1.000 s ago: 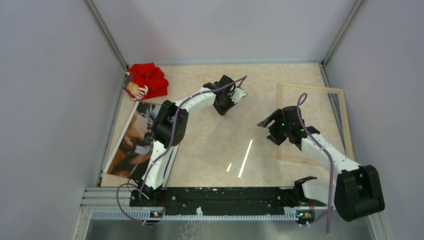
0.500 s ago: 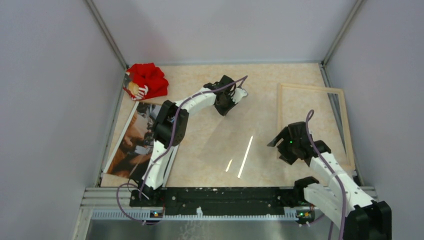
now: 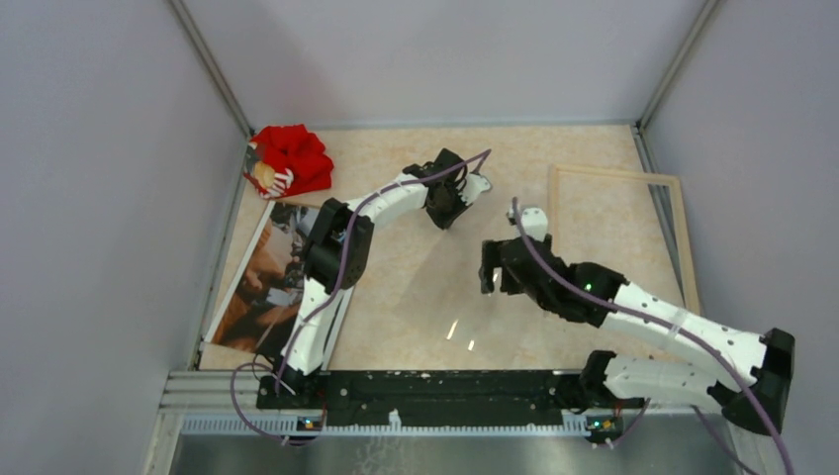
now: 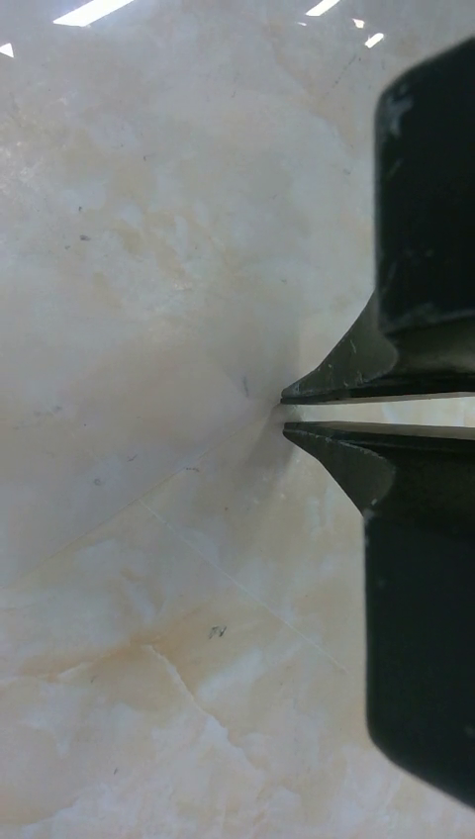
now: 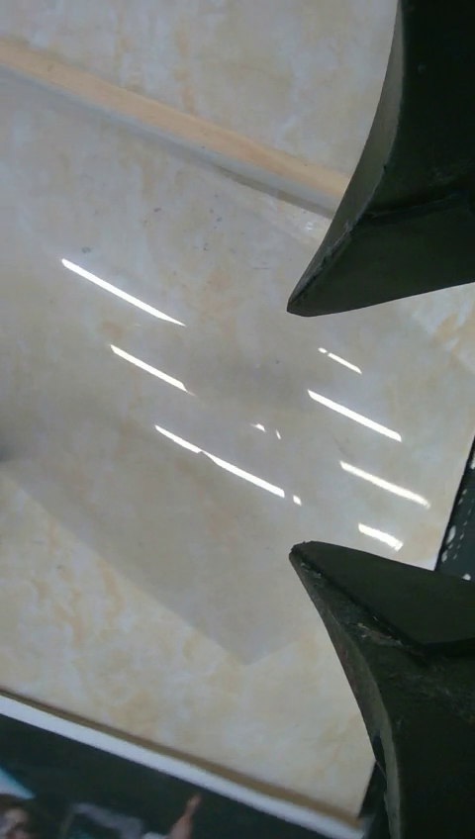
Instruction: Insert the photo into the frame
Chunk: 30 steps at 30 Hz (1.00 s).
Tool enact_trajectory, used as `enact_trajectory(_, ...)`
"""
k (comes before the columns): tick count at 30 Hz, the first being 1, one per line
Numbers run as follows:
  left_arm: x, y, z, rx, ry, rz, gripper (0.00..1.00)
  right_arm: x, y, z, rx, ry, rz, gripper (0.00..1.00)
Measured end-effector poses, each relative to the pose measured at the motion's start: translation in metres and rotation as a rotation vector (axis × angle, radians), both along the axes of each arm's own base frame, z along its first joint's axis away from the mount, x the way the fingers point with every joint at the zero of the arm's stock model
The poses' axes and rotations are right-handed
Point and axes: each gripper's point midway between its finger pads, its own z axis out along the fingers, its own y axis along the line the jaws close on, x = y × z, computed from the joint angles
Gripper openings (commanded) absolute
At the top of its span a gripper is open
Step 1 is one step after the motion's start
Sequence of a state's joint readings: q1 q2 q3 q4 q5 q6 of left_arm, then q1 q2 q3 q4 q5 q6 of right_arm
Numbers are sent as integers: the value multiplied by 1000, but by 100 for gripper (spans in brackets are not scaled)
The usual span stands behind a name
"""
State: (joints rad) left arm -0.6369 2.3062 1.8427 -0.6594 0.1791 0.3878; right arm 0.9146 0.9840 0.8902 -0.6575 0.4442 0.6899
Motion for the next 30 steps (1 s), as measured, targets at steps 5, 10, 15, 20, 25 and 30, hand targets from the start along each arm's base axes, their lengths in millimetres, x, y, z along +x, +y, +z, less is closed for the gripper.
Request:
enact_trajectory(5, 0, -1, 0, -5, 2, -2, 16, -49, 35, -8, -233, -113, 269, 86)
enact_trajectory(10, -1, -2, 0, -8, 3, -5, 16, -94, 67, -39, -503, -171, 500, 83)
enact_trajectory(15, -1, -4, 0, -14, 8, -8, 16, -112, 88, -58, -638, -214, 612, 82)
enact_trajectory(20, -2, -8, 0, -32, 19, -19, 16, -121, 112, -77, -696, -244, 661, 81)
enact_trajectory(25, -2, -11, 0, -43, 27, -25, 16, -129, 127, -101, -757, -252, 695, 77)
enact_trajectory(30, -3, -13, 1, -51, 32, -30, 17, -120, 127, -116, -869, -291, 647, 70)
